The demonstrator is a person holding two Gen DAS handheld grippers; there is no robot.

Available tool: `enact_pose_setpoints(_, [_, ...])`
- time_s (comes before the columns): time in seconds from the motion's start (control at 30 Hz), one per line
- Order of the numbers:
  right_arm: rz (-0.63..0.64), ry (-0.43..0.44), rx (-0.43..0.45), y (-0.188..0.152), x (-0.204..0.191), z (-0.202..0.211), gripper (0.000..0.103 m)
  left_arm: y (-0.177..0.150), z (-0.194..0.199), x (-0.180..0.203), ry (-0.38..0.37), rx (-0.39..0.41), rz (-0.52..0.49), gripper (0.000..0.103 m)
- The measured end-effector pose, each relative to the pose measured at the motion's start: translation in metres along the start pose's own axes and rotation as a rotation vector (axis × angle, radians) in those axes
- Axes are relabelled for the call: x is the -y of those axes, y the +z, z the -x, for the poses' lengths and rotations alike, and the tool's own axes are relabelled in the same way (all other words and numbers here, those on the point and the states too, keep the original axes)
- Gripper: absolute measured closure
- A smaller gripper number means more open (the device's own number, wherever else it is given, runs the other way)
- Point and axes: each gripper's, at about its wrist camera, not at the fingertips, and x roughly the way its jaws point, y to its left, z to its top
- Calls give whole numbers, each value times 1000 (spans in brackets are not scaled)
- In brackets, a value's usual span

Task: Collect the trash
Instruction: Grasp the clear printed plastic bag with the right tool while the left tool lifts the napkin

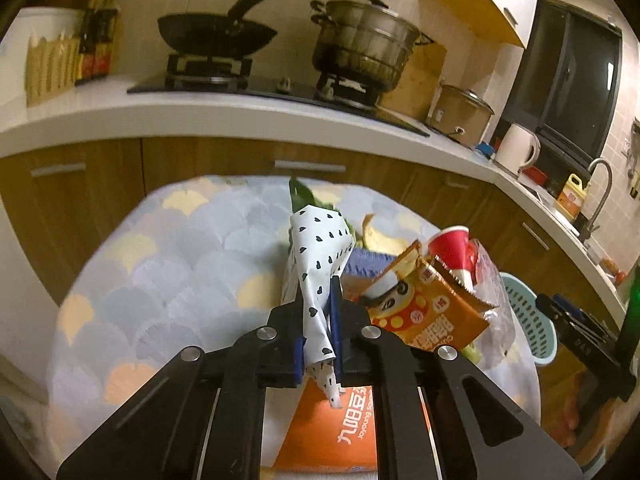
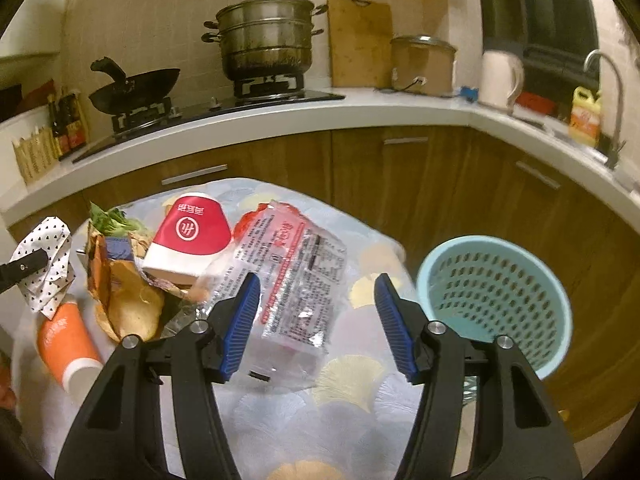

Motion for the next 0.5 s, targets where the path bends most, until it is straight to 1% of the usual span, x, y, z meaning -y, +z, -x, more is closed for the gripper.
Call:
enact_pose_setpoints(0.03, [-3,15,-6,1,-1,-3,27,1,2,1,1,7,1,95])
enact_pose_setpoints(0.07, [-9,32,-13,3,-1,-7,22,3,3,2,4,13,4,95])
enact_pose_setpoints(0.2, [-10,45,-65,14,-6,-30,21,9,14,4,2,51,4,95])
enact_pose_setpoints(0.3, [-7,59,-133,17,-10,-57,17,12,19,7,6,66,-11,95])
enact_pose_setpoints(0.4, [-9,66,-194,11,-13,-78,15,12,20,12,2,70,-25,95])
enact_pose_setpoints(0.5, [-23,62,-213,3,-12,-85,15,10,19,16,-6,64,-36,95])
